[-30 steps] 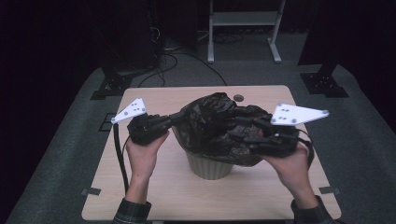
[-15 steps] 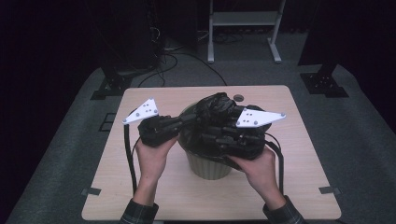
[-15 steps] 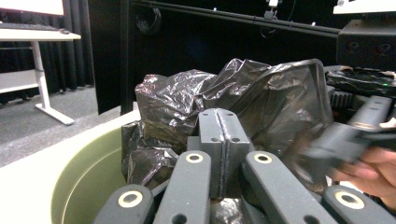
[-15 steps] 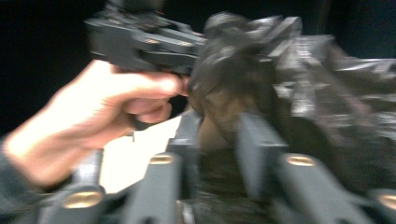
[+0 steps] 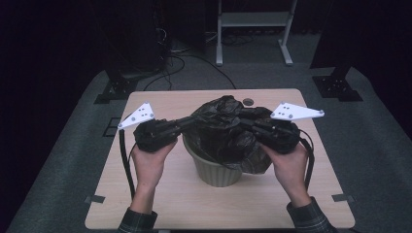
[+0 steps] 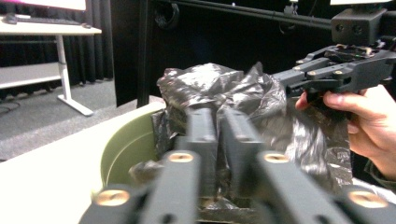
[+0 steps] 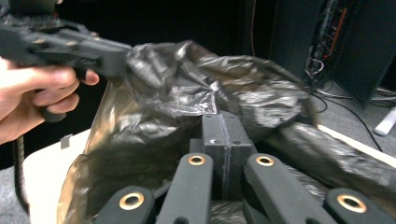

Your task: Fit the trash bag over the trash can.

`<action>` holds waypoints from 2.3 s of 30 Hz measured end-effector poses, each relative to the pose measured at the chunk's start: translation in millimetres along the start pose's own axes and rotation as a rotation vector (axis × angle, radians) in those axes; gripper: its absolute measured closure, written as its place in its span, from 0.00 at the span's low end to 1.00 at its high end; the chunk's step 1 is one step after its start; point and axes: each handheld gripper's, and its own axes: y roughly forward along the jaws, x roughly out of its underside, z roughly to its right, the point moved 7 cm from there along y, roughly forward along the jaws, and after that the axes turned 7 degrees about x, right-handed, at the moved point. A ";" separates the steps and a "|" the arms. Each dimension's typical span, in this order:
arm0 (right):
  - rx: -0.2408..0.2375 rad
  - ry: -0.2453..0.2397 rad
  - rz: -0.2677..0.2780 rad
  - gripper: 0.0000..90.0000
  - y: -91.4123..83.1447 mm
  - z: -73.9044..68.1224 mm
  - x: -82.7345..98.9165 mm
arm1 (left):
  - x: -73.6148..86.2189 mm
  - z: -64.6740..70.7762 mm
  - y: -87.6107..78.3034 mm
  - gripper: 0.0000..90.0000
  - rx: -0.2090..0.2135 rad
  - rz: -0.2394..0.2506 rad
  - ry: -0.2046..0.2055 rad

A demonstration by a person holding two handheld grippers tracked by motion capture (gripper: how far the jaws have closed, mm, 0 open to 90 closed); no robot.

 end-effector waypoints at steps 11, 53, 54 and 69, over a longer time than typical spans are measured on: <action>0.024 0.024 0.021 1.00 0.2 21.8 -10.2 | -3.8 39.4 -19.6 0.49 -0.059 0.017 0.045; 0.044 0.092 0.089 1.00 42.4 33.8 -46.7 | 6.5 -3.0 3.0 0.25 -0.168 0.070 -0.144; 0.043 0.085 0.088 1.00 42.4 33.3 -46.5 | 6.5 -4.3 8.3 0.49 -0.133 0.035 -0.115; 0.079 0.057 0.002 1.00 47.1 66.2 -36.9 | -10.9 -48.7 -13.7 0.99 -0.167 -0.114 0.021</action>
